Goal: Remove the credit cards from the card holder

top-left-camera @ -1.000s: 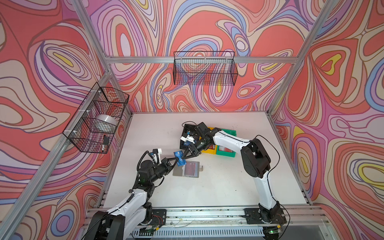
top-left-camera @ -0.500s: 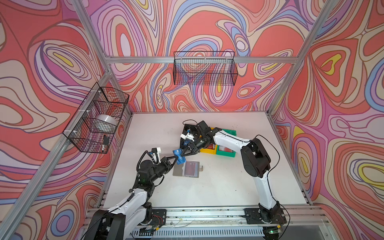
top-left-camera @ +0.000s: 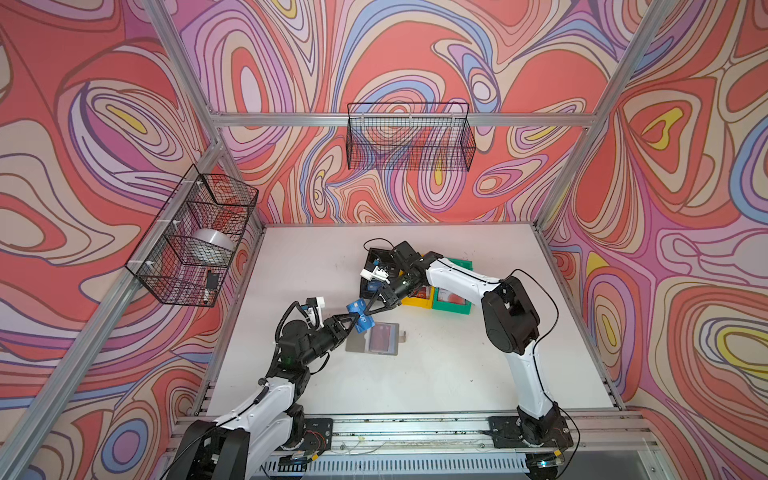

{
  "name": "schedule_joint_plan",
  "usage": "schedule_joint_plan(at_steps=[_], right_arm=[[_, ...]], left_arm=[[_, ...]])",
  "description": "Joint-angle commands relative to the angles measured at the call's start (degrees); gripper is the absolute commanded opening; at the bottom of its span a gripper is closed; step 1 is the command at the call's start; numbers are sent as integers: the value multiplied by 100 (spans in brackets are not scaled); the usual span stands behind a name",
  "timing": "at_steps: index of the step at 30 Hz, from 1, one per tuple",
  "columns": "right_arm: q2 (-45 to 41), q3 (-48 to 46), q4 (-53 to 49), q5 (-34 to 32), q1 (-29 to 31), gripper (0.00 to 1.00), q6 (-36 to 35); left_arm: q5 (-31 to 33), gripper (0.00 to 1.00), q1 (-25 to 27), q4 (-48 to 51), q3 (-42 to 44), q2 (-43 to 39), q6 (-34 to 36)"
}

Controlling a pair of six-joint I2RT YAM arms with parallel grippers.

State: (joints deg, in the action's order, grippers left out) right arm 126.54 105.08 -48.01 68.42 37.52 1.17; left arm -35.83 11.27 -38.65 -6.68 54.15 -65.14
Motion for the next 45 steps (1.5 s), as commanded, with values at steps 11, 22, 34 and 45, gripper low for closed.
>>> schedule_joint_plan(at_steps=[11, 22, 34, 45], right_arm=[[559, 2514, -2516, -3878, -182, 0, -1319], [915, 3456, -2099, -5957, -152, 0, -2180], [1526, 3729, -1879, -6348, 167, 0, -2817], [1575, 3314, -1885, -6978, 326, 0, -3182]], left_arm=[[114, 58, 16, 1839, -448, -823, 555], [158, 62, 16, 2011, -603, -317, 720], [94, 62, 16, 1796, -569, -93, 676], [120, 62, 16, 1692, -604, 46, 693]])
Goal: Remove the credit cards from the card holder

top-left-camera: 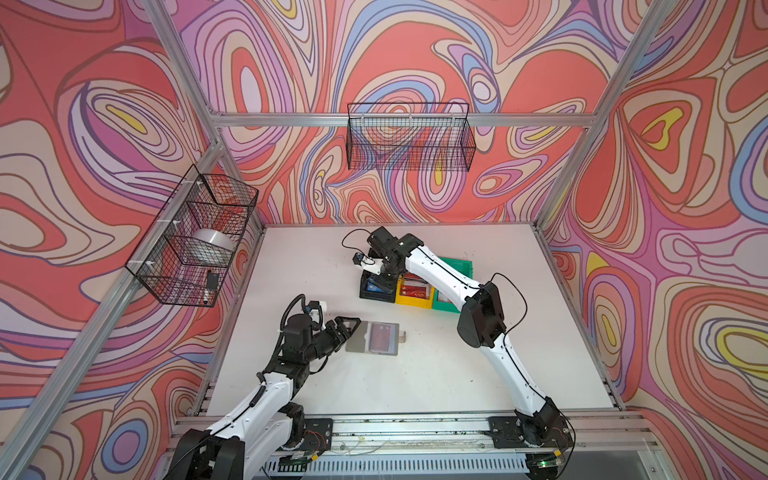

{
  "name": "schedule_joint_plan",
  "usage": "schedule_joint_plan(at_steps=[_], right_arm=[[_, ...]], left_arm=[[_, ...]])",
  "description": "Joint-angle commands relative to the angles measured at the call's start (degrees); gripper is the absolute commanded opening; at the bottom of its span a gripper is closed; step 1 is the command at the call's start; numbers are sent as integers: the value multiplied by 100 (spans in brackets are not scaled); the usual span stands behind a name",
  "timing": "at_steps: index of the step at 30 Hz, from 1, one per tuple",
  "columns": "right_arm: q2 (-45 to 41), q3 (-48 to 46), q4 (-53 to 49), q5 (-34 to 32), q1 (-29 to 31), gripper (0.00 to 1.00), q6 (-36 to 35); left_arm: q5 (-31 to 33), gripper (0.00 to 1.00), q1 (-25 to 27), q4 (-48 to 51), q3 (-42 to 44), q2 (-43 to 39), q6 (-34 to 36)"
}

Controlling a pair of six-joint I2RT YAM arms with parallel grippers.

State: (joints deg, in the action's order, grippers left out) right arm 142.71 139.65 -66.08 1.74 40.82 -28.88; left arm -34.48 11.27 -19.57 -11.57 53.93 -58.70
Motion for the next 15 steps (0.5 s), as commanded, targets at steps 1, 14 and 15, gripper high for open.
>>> schedule_joint_plan(at_steps=[1, 14, 15], right_arm=[[-51, -158, -99, -305, 9, 0, -196], [-85, -450, -291, -229, 84, 0, -458], [-86, -457, -316, -222, 84, 0, -478]], left_arm=[[-23, 62, 16, -243, -117, 95, 35], [-18, 62, 16, -276, -108, 144, 43], [-8, 62, 16, -262, -105, 144, 49]])
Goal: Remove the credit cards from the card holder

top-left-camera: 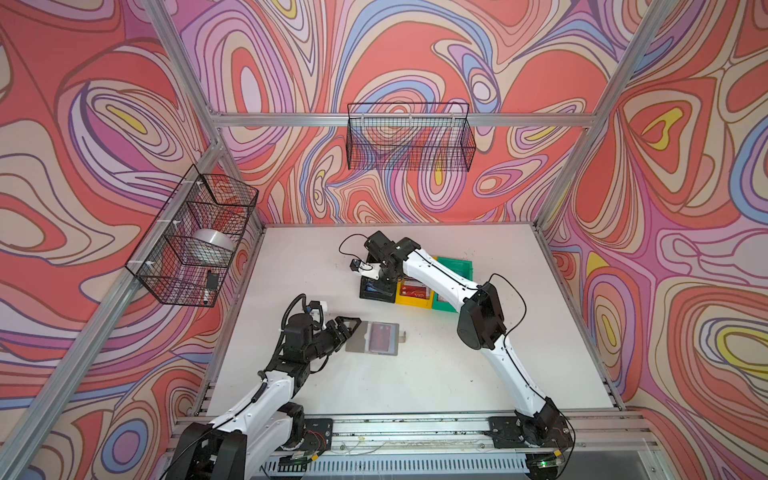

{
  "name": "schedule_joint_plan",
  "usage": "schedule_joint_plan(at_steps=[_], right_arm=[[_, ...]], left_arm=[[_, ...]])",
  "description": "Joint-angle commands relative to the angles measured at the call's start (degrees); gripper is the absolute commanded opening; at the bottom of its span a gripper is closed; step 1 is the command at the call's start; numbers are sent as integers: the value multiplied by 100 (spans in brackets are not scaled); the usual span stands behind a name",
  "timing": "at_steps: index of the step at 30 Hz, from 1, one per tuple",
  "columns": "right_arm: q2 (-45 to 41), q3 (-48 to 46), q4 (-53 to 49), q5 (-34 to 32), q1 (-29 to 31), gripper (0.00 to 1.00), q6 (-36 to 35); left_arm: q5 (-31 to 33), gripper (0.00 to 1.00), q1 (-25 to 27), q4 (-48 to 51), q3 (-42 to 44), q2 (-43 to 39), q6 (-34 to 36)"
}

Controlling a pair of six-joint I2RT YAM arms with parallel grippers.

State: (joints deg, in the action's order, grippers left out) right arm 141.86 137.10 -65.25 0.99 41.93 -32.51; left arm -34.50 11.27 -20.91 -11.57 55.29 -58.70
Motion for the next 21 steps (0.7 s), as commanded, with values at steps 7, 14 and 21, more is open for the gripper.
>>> schedule_joint_plan(at_steps=[7, 14, 21], right_arm=[[-92, -289, -577, -181, -27, 0, -144], [-271, -357, -671, -234, -27, 0, -176], [-161, -259, -621, -231, -27, 0, -183]], left_arm=[[-6, 62, 16, -125, -104, 8, 53], [10, 62, 16, -115, -92, 0, 61], [6, 62, 15, -131, -87, -1, 60]])
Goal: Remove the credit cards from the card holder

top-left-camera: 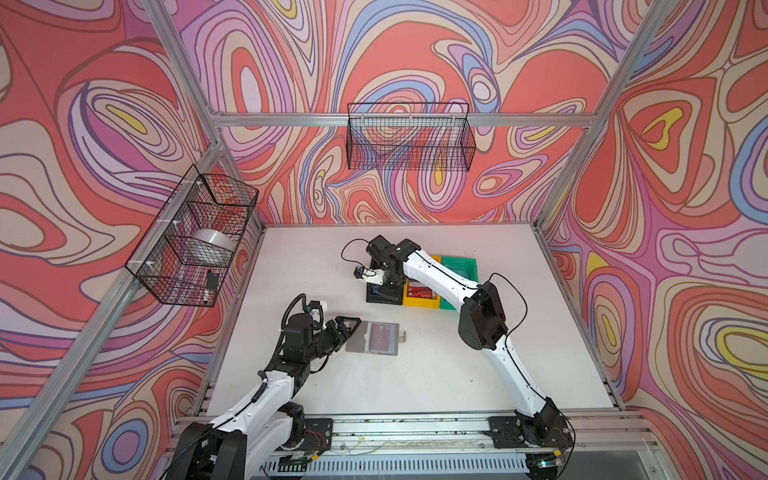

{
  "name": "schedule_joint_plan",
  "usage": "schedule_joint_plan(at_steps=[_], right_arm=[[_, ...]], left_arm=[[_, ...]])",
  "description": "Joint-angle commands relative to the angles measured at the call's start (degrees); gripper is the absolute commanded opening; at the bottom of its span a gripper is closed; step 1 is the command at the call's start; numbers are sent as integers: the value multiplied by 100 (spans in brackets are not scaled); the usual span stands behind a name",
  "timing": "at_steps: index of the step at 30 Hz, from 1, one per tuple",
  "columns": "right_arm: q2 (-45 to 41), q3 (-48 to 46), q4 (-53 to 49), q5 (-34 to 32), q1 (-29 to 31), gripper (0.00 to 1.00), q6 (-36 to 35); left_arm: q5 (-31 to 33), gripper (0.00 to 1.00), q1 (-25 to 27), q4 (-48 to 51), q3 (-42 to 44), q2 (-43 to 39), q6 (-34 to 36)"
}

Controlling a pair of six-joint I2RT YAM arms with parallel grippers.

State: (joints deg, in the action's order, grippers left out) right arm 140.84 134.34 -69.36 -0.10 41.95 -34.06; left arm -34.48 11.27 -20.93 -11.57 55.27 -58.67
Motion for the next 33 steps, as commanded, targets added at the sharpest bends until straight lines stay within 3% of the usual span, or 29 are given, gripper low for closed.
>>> schedule_joint_plan(at_steps=[1, 7, 11, 19, 24, 29, 33], right_arm=[[-41, 26, -132, -183, -31, 0, -7], [-21, 44, 263, -554, -29, 18, 72], [-63, 39, 495, -666, -34, 23, 128], [-166, -52, 1053, -977, -30, 25, 444], [-608, -536, 1543, -672, -29, 26, 734], [-758, -604, 1351, -571, -31, 23, 1032], [-1362, -1344, 1668, -258, -28, 21, 1371]], left_arm=[[7, 62, 15, -129, -89, 2, 58], [17, 62, 16, -130, -73, 19, 67], [11, 62, 16, -143, -73, 26, 71], [11, 62, 16, -93, -39, 28, 82], [66, 62, 15, 180, 34, 28, 190], [107, 62, 16, 327, 69, 28, 214], [159, 62, 16, 571, -3, 19, 336]])
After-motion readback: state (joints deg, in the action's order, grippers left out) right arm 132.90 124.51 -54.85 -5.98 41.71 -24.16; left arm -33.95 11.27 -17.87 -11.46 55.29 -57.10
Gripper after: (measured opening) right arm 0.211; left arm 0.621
